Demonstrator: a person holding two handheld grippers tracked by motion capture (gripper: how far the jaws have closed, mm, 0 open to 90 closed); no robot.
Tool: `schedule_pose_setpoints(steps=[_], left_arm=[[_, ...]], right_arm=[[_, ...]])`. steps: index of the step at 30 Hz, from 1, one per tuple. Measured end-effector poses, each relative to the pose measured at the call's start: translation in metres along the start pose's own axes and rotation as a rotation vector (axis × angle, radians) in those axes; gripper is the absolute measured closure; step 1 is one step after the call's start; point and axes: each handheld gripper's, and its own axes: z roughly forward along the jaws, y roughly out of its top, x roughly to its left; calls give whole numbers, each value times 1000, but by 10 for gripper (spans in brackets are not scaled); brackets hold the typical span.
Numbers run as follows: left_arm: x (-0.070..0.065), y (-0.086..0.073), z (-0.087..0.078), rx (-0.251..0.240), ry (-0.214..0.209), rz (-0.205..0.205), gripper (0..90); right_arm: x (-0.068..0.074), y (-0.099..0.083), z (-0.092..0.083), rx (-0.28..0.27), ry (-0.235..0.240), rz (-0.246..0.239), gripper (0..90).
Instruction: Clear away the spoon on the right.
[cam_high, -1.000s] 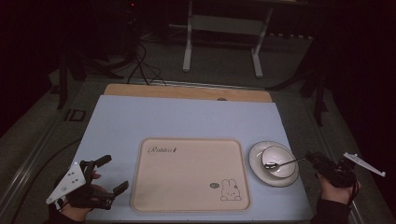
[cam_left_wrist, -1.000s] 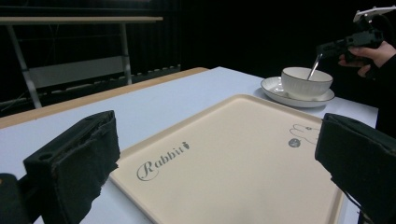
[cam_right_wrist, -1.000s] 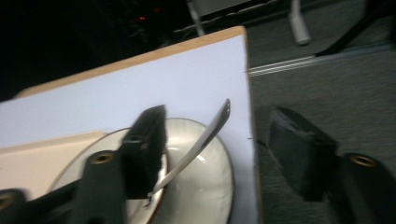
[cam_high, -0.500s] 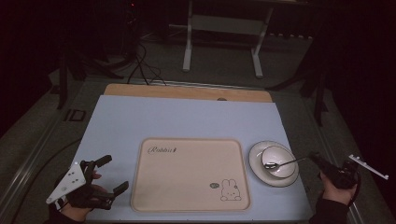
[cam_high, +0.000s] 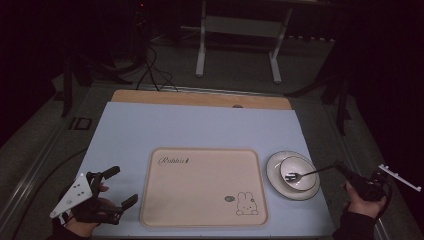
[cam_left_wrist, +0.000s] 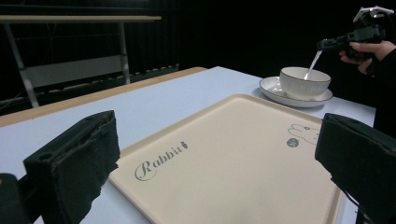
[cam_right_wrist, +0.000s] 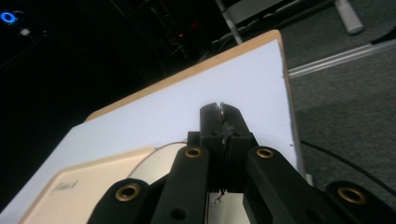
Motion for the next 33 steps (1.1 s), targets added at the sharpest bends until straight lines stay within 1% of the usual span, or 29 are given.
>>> schedule_pose_setpoints(steps=[3,4,6,8,12,18,19,23,29,30,32,33], left_arm=[[0,0,0,1,1,2,0],[0,0,0,1,0,2,0],[0,0,0,0,0,2,0],[0,0,0,0,0,2,0],[0,0,0,-1,-1,1,0],[0,0,0,0,-3,3,0],[0,0,0,-2,-3,2,0],[0,0,-1,-4,-4,1,0],[0,0,-1,-8,-1,-3,0],[1,0,-1,-9,-1,-3,0],[1,0,-1,-13,-2,-6,0],[1,0,-1,-13,-2,-6,0]], right_arm=[[4,3,-1,5,0,-19,897],[9,6,0,13,2,-37,898],[10,7,0,18,2,-43,899],[16,13,1,28,7,-71,899],[21,20,-1,24,9,-86,898],[34,34,-6,25,3,-138,899],[38,39,-8,22,-1,-155,899],[42,44,-11,24,-7,-167,899],[51,52,-13,41,4,-197,899],[53,54,-14,40,-4,-207,899],[57,58,-15,39,-3,-226,899],[61,62,-17,43,4,-236,899]])
